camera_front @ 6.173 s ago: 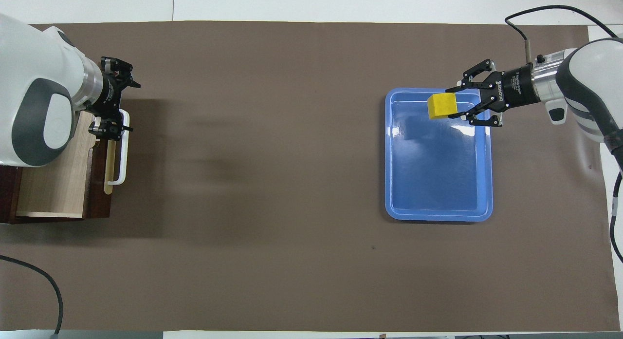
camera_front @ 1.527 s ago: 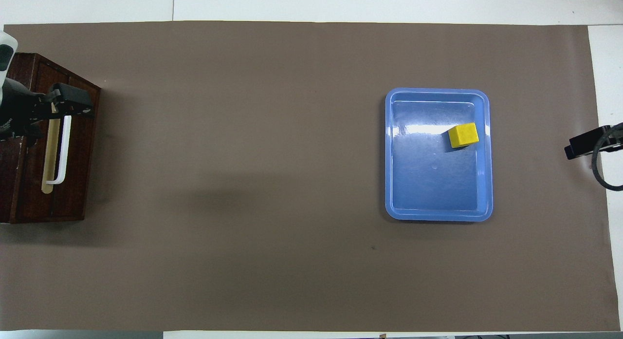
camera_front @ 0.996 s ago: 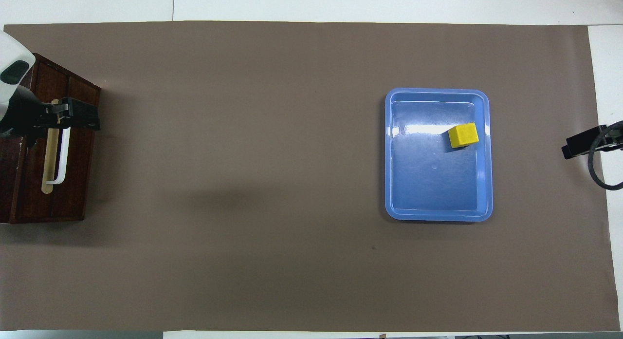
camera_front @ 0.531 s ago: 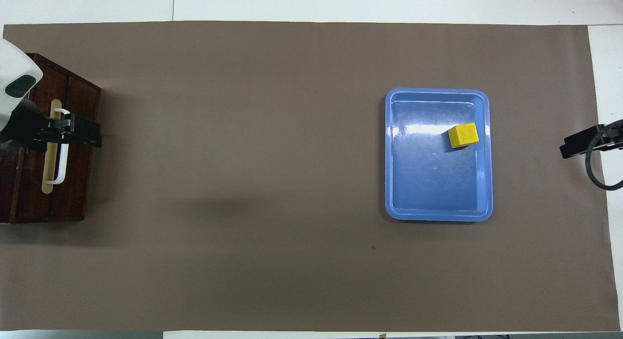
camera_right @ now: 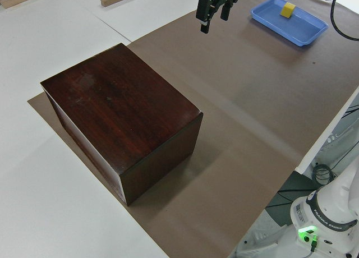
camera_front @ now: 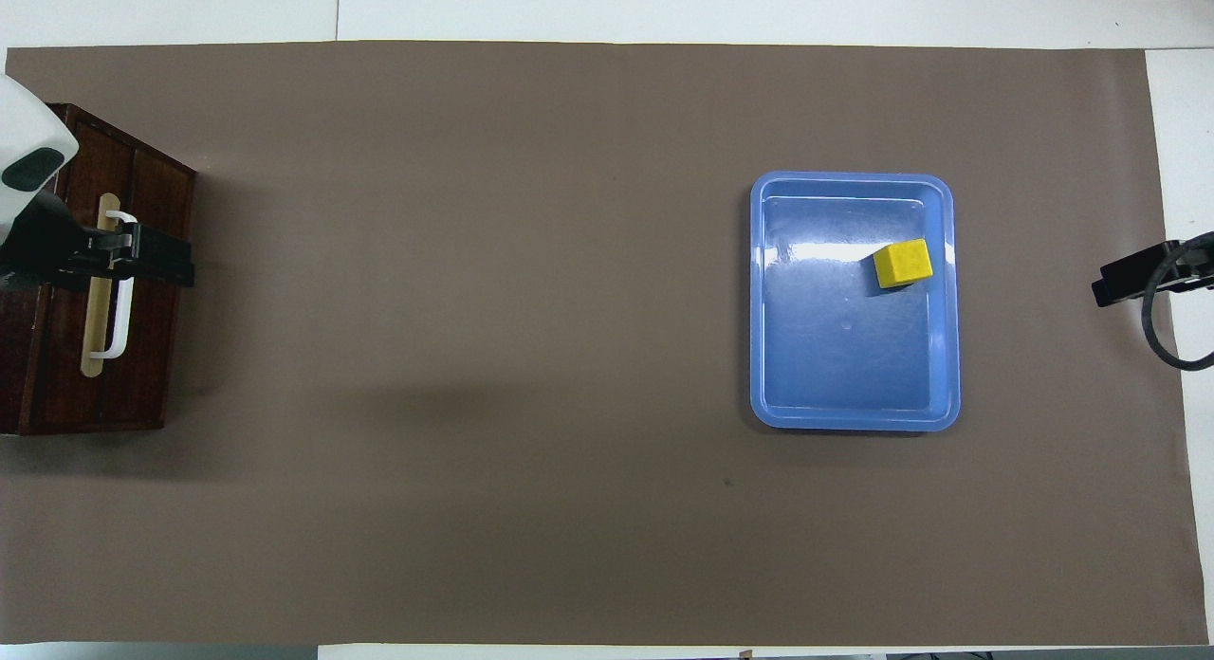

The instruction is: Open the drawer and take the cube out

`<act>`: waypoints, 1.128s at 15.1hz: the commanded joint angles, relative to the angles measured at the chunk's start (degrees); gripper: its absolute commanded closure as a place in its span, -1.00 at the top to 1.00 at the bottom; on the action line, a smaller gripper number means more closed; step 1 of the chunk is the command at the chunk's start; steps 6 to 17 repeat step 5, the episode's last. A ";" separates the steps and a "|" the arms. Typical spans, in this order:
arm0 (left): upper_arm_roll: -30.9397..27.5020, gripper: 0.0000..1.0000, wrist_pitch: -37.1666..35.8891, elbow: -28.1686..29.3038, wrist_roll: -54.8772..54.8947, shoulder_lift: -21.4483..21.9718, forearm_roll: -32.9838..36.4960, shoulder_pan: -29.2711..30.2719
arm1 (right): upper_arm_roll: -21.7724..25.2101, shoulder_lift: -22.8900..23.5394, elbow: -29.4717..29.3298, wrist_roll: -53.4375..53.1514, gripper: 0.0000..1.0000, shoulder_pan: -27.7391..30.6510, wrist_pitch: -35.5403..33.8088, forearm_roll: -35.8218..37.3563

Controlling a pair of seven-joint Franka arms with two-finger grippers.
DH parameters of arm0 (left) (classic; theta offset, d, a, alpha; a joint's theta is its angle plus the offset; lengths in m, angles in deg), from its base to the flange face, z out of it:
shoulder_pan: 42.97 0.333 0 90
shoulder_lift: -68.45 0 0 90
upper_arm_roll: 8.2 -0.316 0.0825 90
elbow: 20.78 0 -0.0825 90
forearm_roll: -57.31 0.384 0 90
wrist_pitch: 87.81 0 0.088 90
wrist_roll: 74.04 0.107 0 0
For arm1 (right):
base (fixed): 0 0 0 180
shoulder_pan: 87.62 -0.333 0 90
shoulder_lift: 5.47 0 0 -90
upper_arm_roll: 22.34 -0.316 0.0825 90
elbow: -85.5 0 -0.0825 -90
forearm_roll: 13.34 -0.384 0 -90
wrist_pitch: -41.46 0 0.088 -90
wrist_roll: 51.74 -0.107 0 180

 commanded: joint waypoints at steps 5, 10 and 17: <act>-0.54 1.00 -1.49 -0.24 0.82 0.65 -0.80 -0.97 | -0.32 -0.04 -0.42 -1.18 1.00 0.12 -0.37 -0.29; -0.54 1.00 -1.49 -0.24 0.82 0.65 -0.80 -0.97 | -0.32 -0.04 -0.42 -1.18 1.00 0.12 -0.37 -0.29; -0.54 1.00 -1.49 -0.24 0.82 0.65 -0.80 -0.97 | -0.32 -0.04 -0.42 -1.18 1.00 0.12 -0.37 -0.29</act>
